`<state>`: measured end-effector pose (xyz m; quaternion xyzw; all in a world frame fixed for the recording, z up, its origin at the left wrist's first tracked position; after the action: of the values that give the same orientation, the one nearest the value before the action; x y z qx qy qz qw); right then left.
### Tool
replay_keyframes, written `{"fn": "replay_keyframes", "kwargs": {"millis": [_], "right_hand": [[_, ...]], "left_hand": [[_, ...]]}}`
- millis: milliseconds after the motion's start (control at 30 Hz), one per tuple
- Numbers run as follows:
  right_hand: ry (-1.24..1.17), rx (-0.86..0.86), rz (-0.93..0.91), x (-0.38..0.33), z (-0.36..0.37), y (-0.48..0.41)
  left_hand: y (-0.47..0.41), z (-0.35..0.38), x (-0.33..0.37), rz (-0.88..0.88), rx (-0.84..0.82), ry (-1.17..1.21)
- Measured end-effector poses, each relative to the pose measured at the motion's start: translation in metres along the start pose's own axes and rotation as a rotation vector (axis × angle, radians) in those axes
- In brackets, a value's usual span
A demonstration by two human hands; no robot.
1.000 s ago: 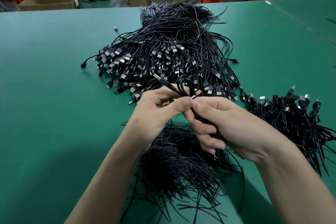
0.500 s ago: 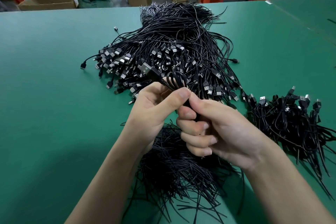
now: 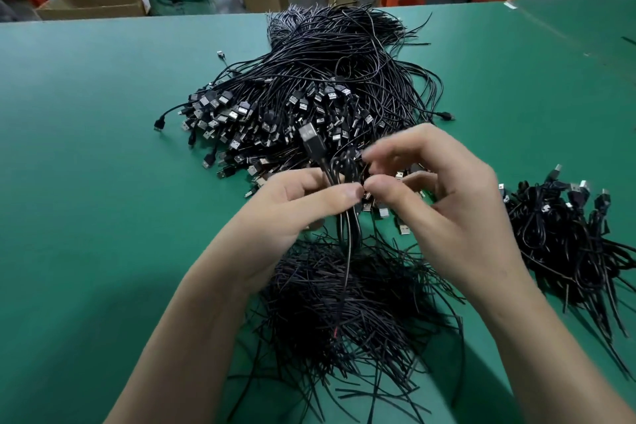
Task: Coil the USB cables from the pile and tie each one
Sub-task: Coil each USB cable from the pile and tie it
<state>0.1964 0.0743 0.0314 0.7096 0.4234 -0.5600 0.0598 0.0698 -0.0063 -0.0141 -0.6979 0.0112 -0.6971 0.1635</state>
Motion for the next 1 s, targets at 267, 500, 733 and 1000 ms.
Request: {"fn": "replay_keyframes", "kwargs": {"millis": [267, 500, 733, 1000], "right_hand": [[0.061, 0.055, -0.053, -0.006, -0.004, 0.003], [-0.100, 0.082, 0.017, -0.005, 0.004, 0.006], [-0.322, 0.214, 0.230, 0.016, 0.000, 0.005], [-0.700, 0.212, 0.548, 0.050, 0.011, 0.007]], "left_hand": [[0.002, 0.010, -0.016, -0.168, -0.034, 0.145], [0.001, 0.013, -0.010, -0.139, -0.096, 0.183], [-0.003, 0.000, 0.012, 0.157, 0.177, -0.293], [0.001, 0.008, 0.030, 0.434, 0.241, -0.565]]}}
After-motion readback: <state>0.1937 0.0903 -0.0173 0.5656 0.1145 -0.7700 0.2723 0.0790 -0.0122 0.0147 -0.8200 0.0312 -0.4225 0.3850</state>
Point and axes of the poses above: each hand's wrist, its own y-axis away from the middle knuckle, its own z-axis out of the palm, x = y × z, the point moved 7 cm from there along -y, towards the middle knuckle, and after that the axes turned 12 degrees about z, right-handed, at the moved point
